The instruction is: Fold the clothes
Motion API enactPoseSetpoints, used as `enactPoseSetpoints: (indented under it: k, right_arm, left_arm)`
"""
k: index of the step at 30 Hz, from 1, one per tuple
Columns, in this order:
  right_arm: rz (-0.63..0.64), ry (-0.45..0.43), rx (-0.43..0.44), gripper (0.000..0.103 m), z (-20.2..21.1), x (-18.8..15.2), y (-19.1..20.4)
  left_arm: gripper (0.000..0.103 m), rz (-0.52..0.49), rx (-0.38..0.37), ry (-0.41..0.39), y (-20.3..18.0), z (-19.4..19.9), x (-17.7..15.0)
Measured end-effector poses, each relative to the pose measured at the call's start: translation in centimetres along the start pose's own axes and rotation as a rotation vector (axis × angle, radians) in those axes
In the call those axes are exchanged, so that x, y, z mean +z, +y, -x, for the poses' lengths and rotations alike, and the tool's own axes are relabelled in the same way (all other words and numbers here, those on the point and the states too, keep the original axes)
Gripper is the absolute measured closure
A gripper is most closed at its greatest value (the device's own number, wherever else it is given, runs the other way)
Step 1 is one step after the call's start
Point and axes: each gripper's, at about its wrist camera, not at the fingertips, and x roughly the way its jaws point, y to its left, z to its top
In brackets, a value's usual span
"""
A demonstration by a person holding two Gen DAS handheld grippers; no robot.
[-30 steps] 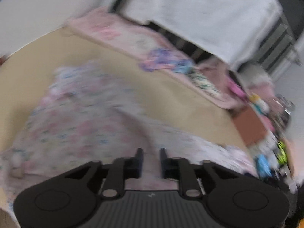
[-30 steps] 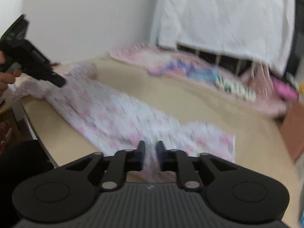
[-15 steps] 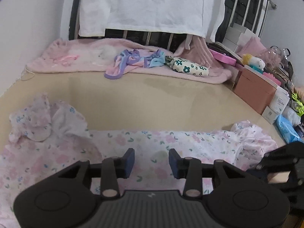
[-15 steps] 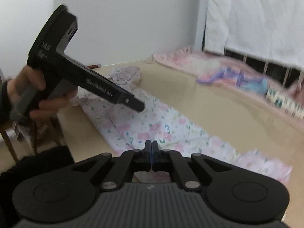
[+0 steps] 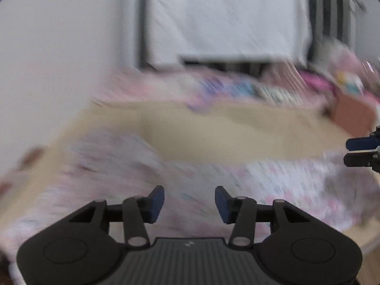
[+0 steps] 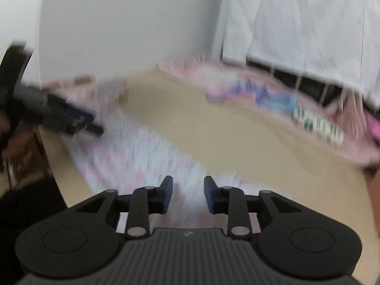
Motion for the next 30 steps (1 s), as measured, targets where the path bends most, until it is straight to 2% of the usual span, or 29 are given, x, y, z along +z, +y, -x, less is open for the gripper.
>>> enactPoseSetpoints:
  k: [3,4,6,8,9,11,14,15,17,19,20,21,22,23,26,29,30]
  right_arm:
    - [0.082,-0.038,0.012,0.063,-1.4,4.1,0.5]
    - [0.099,-0.036,0.043,0.062,-2.7,5.5,1.2]
    - [0.131,-0.019,0.115,0.061,-5.6,7.9,3.2]
    - [0.17,0.004,0.177,0.061,-8.2,9.5,6.0]
    - [0.193,0.01,0.199,0.061,-9.2,10.1,7.7]
    - [0.24,0.023,0.242,0.063,-11.1,11.3,10.9]
    - [0.396,-0.076,0.443,0.058,-9.6,10.0,15.8]
    - [0.449,-0.112,0.513,0.057,-9.0,9.5,17.5]
    - [0.494,-0.155,0.567,0.052,-8.4,8.2,19.7]
    - [0.508,-0.128,0.592,0.052,-9.3,7.3,21.4]
    - [0.507,-0.116,0.591,0.054,-9.9,6.9,21.8]
    - [0.505,-0.105,0.588,0.055,-10.4,6.5,22.2]
    - [0.49,-0.085,0.585,0.065,-11.2,6.4,22.2]
    - [0.473,-0.064,0.582,0.083,-11.9,6.2,22.2]
    - [0.384,-0.034,0.581,0.1,-13.2,6.1,21.4]
    - [0.167,-0.028,0.585,0.102,-13.6,6.9,19.1]
    - [0.07,-0.013,0.562,0.102,-14.0,7.3,17.9]
  left_arm:
    - [0.042,0.092,0.169,-0.099,3.1,4.8,0.1]
    - [0.041,0.121,0.232,-0.112,4.2,6.1,0.0]
    - [0.041,0.183,0.387,-0.074,6.6,7.4,-0.7]
    - [0.04,0.281,0.467,0.005,9.5,7.7,-2.0]
    - [0.041,0.347,0.457,0.054,10.9,7.6,-2.8]
    - [0.042,0.513,0.367,0.124,13.4,7.3,-4.6]
    - [0.043,0.744,0.198,0.197,16.5,6.7,-6.8]
    - [0.043,0.78,0.141,0.209,17.0,6.2,-7.1]
    - [0.044,0.777,0.098,0.265,17.4,5.2,-7.2]
    - [0.063,0.745,0.08,0.299,17.4,4.8,-7.0]
    - [0.078,0.726,0.066,0.291,17.3,4.9,-6.7]
    - [0.088,0.707,0.051,0.283,17.2,5.1,-6.5]
    - [0.092,0.694,0.036,0.274,17.1,5.2,-6.2]
    - [0.099,0.69,0.021,0.261,17.3,5.2,-6.0]
    - [0.1,0.674,-0.013,0.208,17.5,5.1,-5.1]
    - [0.101,0.645,-0.023,0.135,17.8,4.8,-3.1]
    - [0.097,0.632,-0.026,0.107,17.8,4.7,-2.3]
